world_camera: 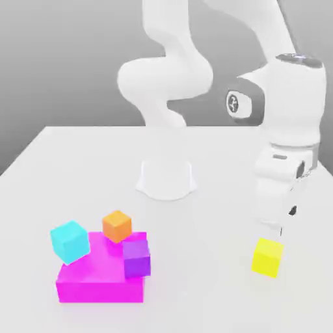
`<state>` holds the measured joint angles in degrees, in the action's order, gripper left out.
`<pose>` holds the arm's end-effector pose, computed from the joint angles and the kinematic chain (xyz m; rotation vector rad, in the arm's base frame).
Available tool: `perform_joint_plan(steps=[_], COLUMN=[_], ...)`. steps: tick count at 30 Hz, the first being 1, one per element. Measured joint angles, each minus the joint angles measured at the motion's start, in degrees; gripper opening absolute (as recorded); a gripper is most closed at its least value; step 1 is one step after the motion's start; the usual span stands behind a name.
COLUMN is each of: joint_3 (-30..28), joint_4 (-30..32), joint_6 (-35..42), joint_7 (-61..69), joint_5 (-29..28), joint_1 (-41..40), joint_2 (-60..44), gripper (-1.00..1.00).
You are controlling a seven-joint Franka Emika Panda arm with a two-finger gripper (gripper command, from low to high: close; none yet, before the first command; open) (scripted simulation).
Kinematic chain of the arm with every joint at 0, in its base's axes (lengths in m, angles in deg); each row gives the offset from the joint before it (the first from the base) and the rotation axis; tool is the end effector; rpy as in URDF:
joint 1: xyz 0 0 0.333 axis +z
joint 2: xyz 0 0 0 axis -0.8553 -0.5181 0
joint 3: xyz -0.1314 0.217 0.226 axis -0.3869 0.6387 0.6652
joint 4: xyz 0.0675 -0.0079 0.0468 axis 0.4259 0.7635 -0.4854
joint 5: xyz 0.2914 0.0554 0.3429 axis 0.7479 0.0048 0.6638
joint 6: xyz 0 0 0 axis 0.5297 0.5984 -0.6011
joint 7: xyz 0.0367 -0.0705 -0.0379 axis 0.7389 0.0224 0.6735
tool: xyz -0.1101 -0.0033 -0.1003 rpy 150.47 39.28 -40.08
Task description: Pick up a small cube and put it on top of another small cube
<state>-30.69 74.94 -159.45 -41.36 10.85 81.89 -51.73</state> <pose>0.3574 0.2355 0.1322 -3.0996 -0.4616 -0.0350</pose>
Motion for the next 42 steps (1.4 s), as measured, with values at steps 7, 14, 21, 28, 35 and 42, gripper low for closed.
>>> perform_joint_plan(steps=[7, 14, 21, 28, 35, 42], joint_3=[-5.5, -5.4, -2.7, -10.9, -19.6, -24.1], joint_4=[-1.6, -1.5, 1.1, 6.0, 11.1, 14.7], joint_6=[-10.9, -10.8, -0.4, 9.0, 18.0, 14.1], joint_7=[-4.0, -4.2, 0.9, 3.0, 4.2, 5.2], joint_5=[-6.6, -6.8, -0.4, -2.7, -6.6, -8.1], joint_1=[4.3, 4.3, 0.8, -11.4, -25.0, -31.8], joint_2=[-13.9, -13.9, -0.6, 13.9, 28.0, 27.7], gripper=[-1.00, -1.00, -1.00, -1.00, -1.00, -1.00])
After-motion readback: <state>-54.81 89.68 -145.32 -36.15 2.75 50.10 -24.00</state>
